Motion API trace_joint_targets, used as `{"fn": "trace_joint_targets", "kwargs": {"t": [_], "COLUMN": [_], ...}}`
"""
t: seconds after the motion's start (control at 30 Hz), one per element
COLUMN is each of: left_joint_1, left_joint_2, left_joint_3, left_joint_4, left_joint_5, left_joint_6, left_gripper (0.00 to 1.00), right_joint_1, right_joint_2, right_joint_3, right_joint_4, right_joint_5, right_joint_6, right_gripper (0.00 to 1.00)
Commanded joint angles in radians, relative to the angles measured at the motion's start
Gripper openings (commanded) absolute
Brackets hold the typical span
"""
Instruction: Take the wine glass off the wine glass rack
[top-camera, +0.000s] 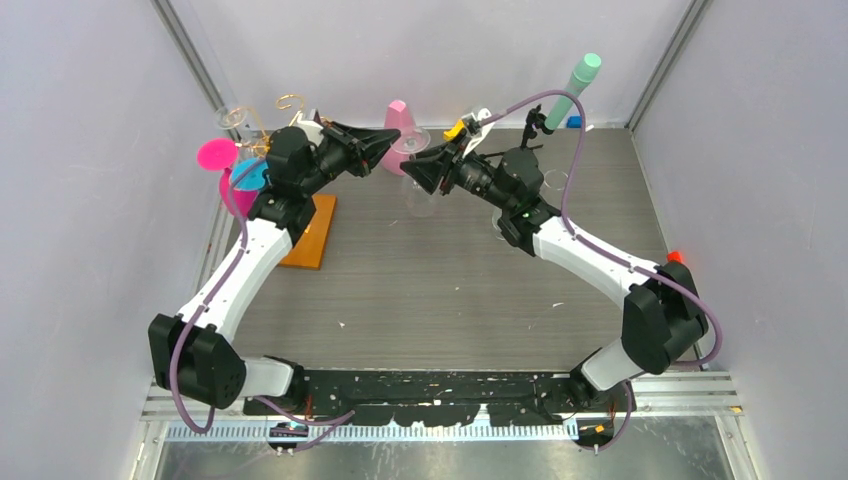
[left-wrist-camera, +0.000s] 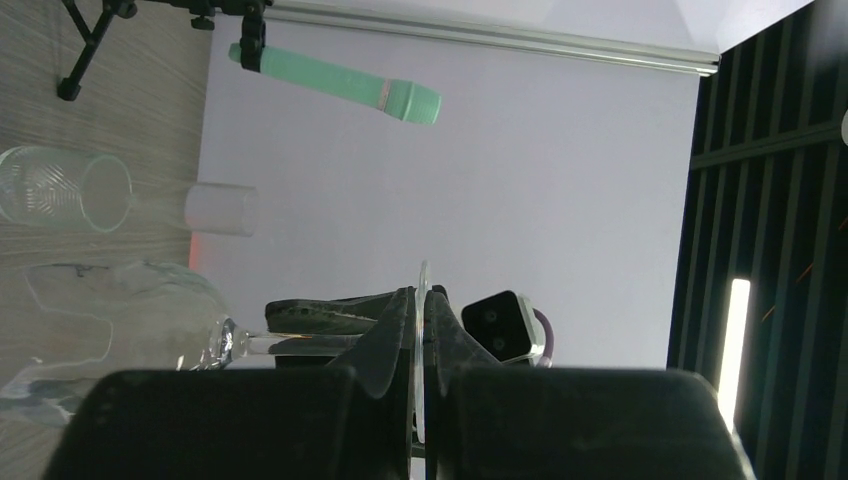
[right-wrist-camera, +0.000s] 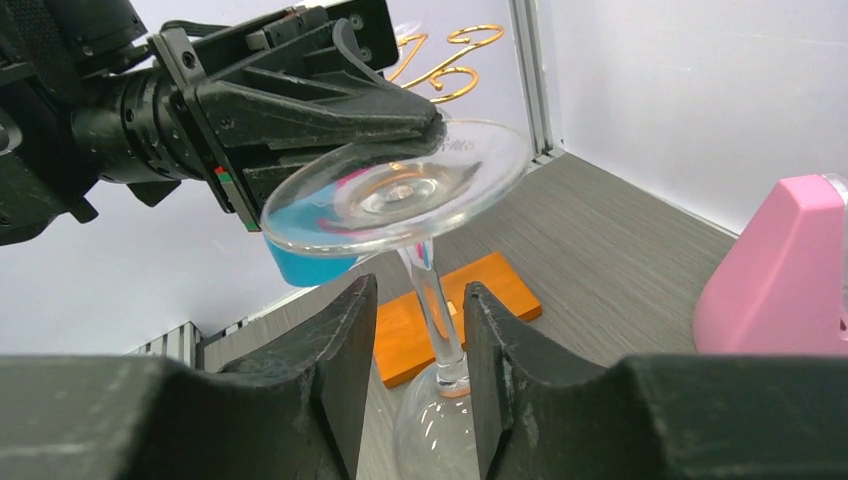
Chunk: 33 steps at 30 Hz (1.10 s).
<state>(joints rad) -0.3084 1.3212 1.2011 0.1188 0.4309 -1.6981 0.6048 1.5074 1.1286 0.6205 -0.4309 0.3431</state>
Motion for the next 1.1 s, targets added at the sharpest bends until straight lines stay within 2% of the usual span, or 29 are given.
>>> {"fn": "trace_joint_targets", "kwargs": {"t": [0.0, 0.03, 0.1, 0.13, 0.17, 0.2, 0.33, 0.4, 0.63, 0.8, 0.9, 1.07], "left_joint_1": [-0.006, -0.006, -0.006, -0.006, -0.006, -0.006, -0.006, -0.006, -0.007, -0.006, -0.006, -0.006], "left_joint_2": [-0.041, -0.046, -0.058, -0.066, -0.07, -0.074, -0.091, -0.104, -0.169, -0.162, -0.148, -0.111], "left_joint_3": [0.01, 0.011, 0.009, 0.007, 0.006, 0.002, -0.004, -0.014, -0.137, -0.147, -0.148, -0.148], "left_joint_4": [0.099, 0.096, 0.085, 0.082, 0.078, 0.078, 0.062, 0.045, 0.075, 0.077, 0.084, 0.116], "left_joint_5": [0.018, 0.015, 0.006, 0.001, -0.004, -0.005, -0.018, -0.031, -0.082, -0.026, 0.007, 0.037], "left_joint_6": [-0.034, -0.032, -0.024, -0.02, -0.016, -0.015, 0.035, 0.066, 0.17, 0.229, 0.219, 0.189], "left_gripper": [0.0, 0.0, 0.0, 0.0, 0.02, 0.07, 0.64, 0.75, 0.84, 0.86, 0.87, 0.86], "right_joint_1": [0.008, 0.009, 0.01, 0.01, 0.01, 0.01, 0.01, 0.01, 0.01, 0.01, 0.01, 0.01], "right_joint_2": [0.015, 0.017, 0.021, 0.022, 0.023, 0.023, 0.021, 0.015, -0.025, -0.058, -0.064, -0.07], "right_joint_3": [0.047, 0.057, 0.07, 0.073, 0.077, 0.078, 0.063, 0.049, 0.002, -0.02, -0.03, -0.044], "right_joint_4": [0.063, 0.057, 0.051, 0.05, 0.052, 0.056, 0.138, 0.19, 0.298, 0.318, 0.35, 0.376], "right_joint_5": [0.001, 0.006, 0.016, 0.022, 0.036, 0.045, 0.123, 0.17, 0.429, 0.645, 0.725, 0.767], "right_joint_6": [0.009, 0.016, 0.023, 0.028, 0.03, 0.038, 0.088, 0.125, 0.277, 0.429, 0.516, 0.588], "right_gripper": [0.37, 0.33, 0.15, 0.11, 0.03, 0.02, 0.0, 0.0, 0.0, 0.0, 0.0, 0.0]}}
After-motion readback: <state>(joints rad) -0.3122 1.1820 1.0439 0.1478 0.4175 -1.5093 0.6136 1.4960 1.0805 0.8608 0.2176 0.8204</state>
